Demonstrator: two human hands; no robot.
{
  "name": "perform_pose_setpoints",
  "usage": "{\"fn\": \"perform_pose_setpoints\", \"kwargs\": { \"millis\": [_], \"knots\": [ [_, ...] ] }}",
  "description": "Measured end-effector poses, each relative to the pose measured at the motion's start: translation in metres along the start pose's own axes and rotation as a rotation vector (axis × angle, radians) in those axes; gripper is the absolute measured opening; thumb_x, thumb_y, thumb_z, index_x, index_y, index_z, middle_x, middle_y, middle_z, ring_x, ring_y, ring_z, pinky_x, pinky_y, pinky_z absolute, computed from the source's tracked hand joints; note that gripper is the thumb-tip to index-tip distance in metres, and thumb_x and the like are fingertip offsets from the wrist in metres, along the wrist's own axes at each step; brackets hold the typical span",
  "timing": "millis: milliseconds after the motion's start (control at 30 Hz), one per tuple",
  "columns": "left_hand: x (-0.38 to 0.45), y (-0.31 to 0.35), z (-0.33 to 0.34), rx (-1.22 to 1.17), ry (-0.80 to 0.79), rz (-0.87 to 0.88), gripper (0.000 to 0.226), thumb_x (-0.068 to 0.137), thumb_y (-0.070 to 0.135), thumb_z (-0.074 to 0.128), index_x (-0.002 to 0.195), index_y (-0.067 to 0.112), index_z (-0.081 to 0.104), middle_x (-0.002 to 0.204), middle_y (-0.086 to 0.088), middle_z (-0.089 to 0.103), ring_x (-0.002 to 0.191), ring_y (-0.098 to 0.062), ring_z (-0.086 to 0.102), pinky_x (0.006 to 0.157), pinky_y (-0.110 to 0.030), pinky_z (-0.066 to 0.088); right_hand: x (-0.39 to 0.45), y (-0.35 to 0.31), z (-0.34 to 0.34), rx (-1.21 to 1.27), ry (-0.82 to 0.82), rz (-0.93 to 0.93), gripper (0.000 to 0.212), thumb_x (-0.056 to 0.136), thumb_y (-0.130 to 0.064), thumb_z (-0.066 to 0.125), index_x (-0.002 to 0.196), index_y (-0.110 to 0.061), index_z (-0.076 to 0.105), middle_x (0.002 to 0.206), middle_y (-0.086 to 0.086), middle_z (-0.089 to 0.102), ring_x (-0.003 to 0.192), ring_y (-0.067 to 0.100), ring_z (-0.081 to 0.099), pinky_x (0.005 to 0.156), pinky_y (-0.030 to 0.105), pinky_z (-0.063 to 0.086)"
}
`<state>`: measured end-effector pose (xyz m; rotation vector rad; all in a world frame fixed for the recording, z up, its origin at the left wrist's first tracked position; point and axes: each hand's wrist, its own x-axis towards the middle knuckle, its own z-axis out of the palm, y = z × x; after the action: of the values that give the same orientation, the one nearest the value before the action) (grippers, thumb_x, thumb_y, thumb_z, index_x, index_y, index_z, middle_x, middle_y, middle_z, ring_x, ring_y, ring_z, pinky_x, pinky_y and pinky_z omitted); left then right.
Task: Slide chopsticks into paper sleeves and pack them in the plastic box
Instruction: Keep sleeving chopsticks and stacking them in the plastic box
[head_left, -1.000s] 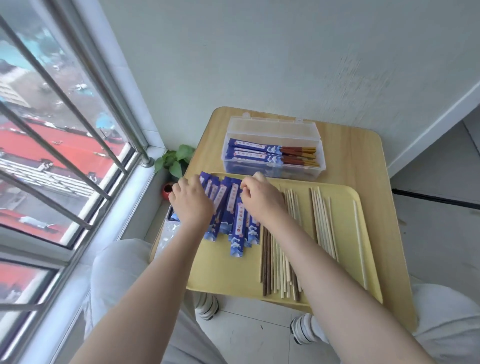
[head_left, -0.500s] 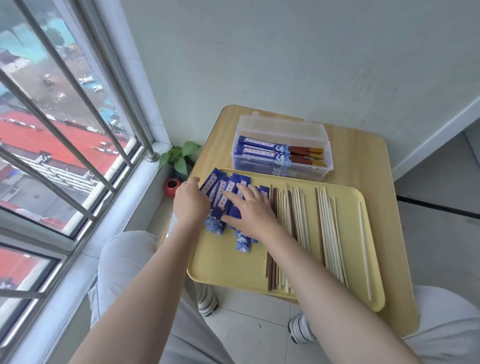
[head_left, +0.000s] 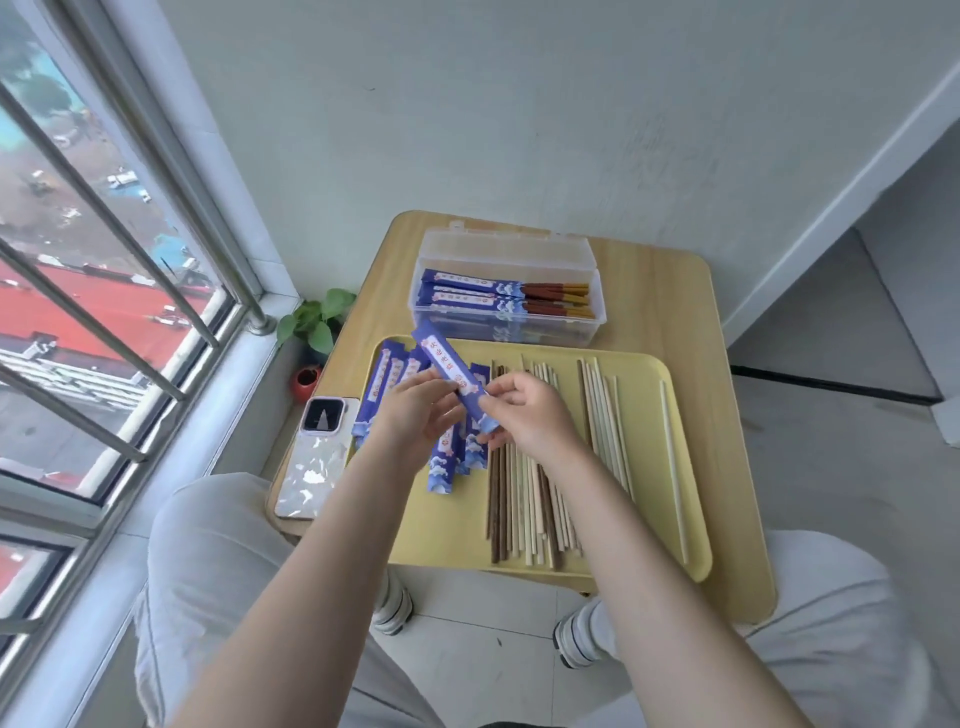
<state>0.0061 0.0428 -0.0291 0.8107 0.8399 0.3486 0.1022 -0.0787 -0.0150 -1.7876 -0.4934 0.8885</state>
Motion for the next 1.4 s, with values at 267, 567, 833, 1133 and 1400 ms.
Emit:
{"fn": "perform_pose_setpoints", "kwargs": {
  "millis": [267, 567, 833, 1133, 1400],
  "knots": [
    [-0.021, -0.021, 0.030, 0.062, -0.239, -0.023, 0.024, 0.098, 0.009, 0.059, 0.121, 0.013, 0.065, 0.111, -0.006, 0.073, 0.090, -0.015, 0.070, 0.081, -0.027, 0.055, -0.023, 0.032, -0.031, 0.427, 0.027, 0.123, 0.015, 0.100, -0.002, 0.052, 0.102, -0.011, 0.064, 0.069, 0.005, 0.058, 0.048, 0.012, 0.046, 0.045, 0.021, 0.034],
    [-0.023, -0.030, 0.039, -0.038, -0.174, 0.029, 0.015, 0.095, 0.011, 0.063, 0.104, 0.000, 0.070, 0.099, -0.012, 0.072, 0.086, -0.014, 0.072, 0.081, -0.020, 0.058, -0.038, 0.032, -0.048, 0.651, -0.012, 0.143, 0.018, 0.094, -0.011, 0.066, 0.109, 0.001, 0.065, 0.078, 0.008, 0.066, 0.061, 0.017, 0.062, 0.056, 0.025, 0.052],
    [-0.024, -0.036, 0.044, -0.119, -0.072, -0.015, 0.021, 0.093, 0.015, 0.069, 0.106, -0.002, 0.067, 0.099, -0.013, 0.070, 0.091, -0.019, 0.072, 0.085, -0.025, 0.059, -0.042, 0.033, -0.044, 0.701, 0.109, 0.075, 0.021, 0.093, -0.012, 0.069, 0.109, 0.001, 0.067, 0.093, 0.019, 0.073, 0.078, 0.029, 0.072, 0.072, 0.034, 0.061],
    [-0.036, -0.038, 0.057, 1.333, 0.127, 0.877, 0.020, 0.086, 0.026, 0.074, 0.102, 0.015, 0.071, 0.092, 0.002, 0.069, 0.088, -0.018, 0.062, 0.076, -0.030, 0.048, -0.041, 0.037, -0.067, 0.369, 0.334, 0.132, 0.016, 0.094, -0.021, 0.069, 0.097, -0.006, 0.069, 0.082, 0.012, 0.074, 0.067, 0.025, 0.072, 0.064, 0.033, 0.059],
    [-0.023, -0.051, 0.071, 1.895, -0.057, 0.684, 0.013, 0.099, 0.022, 0.046, 0.105, 0.016, 0.054, 0.075, 0.004, 0.057, 0.070, -0.022, 0.060, 0.063, -0.033, 0.048, -0.044, 0.029, -0.062, 0.289, 0.214, 0.170, 0.023, 0.095, -0.024, 0.065, 0.099, -0.001, 0.065, 0.071, 0.008, 0.065, 0.051, 0.016, 0.056, 0.045, 0.026, 0.039]
  ]
}}
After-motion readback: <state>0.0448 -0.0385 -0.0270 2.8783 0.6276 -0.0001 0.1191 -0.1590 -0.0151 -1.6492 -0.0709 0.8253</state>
